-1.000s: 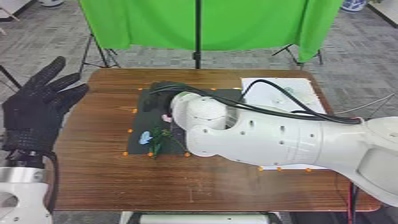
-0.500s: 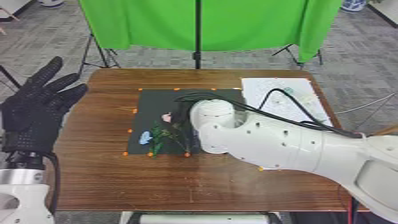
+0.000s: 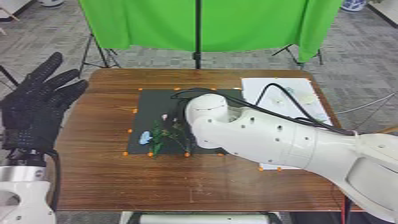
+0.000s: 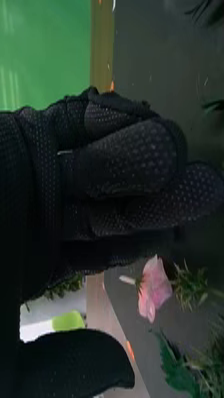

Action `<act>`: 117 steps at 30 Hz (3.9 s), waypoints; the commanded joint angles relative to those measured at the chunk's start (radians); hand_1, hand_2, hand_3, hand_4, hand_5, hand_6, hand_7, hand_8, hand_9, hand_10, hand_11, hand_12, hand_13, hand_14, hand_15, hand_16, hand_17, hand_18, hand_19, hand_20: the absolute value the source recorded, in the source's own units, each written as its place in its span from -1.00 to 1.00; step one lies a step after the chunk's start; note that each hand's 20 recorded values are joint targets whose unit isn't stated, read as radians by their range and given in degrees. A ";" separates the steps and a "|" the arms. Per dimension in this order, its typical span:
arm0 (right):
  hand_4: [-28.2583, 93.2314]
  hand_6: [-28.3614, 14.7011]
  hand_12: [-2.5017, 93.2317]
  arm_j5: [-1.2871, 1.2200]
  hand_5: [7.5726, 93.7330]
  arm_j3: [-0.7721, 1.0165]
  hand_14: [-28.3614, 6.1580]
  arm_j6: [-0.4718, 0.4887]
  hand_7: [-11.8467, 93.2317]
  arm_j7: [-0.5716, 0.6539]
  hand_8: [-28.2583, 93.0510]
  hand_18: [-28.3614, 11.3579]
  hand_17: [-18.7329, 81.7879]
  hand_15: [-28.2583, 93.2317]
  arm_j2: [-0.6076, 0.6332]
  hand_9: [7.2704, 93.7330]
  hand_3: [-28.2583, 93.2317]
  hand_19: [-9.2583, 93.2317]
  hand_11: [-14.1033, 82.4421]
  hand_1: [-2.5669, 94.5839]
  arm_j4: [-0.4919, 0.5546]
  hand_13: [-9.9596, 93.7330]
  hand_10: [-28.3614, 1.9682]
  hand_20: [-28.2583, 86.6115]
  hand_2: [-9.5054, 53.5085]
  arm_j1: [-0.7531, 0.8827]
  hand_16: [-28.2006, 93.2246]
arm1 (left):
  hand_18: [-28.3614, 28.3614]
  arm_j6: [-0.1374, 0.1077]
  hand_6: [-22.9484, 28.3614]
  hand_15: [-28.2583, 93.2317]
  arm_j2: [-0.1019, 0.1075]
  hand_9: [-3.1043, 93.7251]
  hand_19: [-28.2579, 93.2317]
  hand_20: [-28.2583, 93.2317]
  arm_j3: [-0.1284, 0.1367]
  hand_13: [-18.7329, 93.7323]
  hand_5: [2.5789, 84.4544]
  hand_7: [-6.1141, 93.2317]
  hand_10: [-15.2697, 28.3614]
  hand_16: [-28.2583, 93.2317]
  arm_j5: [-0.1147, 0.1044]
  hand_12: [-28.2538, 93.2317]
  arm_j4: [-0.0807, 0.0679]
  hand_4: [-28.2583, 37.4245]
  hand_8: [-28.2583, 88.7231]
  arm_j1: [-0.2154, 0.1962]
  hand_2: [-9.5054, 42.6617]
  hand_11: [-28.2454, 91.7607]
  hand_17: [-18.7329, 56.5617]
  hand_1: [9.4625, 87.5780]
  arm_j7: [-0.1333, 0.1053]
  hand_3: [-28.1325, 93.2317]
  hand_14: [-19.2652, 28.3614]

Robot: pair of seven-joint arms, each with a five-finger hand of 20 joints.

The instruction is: Arrange flowers

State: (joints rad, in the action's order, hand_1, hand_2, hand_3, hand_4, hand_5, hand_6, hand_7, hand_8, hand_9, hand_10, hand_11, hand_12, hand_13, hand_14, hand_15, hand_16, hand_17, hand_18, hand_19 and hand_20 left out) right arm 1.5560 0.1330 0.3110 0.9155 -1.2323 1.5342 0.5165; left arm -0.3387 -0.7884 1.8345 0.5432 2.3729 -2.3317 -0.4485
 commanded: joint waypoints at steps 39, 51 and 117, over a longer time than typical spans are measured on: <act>-0.91 0.26 -0.54 0.186 0.36 -0.208 0.02 -0.377 -0.51 0.008 -0.73 -0.89 0.18 0.62 0.098 0.80 0.75 1.00 0.09 -0.68 0.160 0.74 -0.12 -0.11 -0.29 -0.190 -0.24 | 0.82 -0.054 0.19 0.34 -0.021 -0.32 0.40 -0.36 0.088 -0.25 -0.26 -0.65 0.55 -0.70 -0.006 -0.35 0.028 -1.00 -0.66 -0.117 -0.35 -0.09 -0.74 -0.72 0.008 0.74 0.94; -0.88 0.09 -0.63 0.285 0.11 0.077 -0.19 -0.308 -0.54 0.092 -0.71 -0.87 0.07 0.47 0.354 0.49 0.72 0.95 -0.24 -0.57 0.278 0.55 -0.40 -0.42 -0.42 0.042 -0.31 | 0.82 -0.056 0.19 0.37 -0.068 -0.32 0.41 -0.34 0.089 -0.24 -0.26 -0.65 0.56 -0.70 0.006 -0.35 0.033 -1.00 -0.66 -0.152 -0.36 -0.09 -0.74 -0.73 0.014 0.73 0.96; -1.00 0.33 -0.31 0.489 0.68 0.278 0.48 -0.608 -0.24 0.114 -0.49 -0.37 0.31 0.24 0.740 1.00 0.62 0.99 -0.34 0.25 0.313 0.92 0.44 -0.60 -1.00 0.404 -0.19 | 0.83 -0.020 0.16 0.35 -0.050 -0.34 0.39 -0.32 0.083 -0.26 -0.29 -0.65 0.54 -0.70 0.016 -0.34 0.030 -1.00 -0.66 -0.128 -0.35 -0.12 -0.75 -0.76 0.028 0.72 0.96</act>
State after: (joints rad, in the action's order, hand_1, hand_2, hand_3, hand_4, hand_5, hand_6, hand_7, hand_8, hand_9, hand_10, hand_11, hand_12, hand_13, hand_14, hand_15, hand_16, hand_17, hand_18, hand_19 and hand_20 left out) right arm 1.9698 0.4192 -0.2047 1.0527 -0.5176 1.7289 0.9315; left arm -0.3770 -0.8296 1.8930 0.5405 2.3877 -2.4423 -0.4421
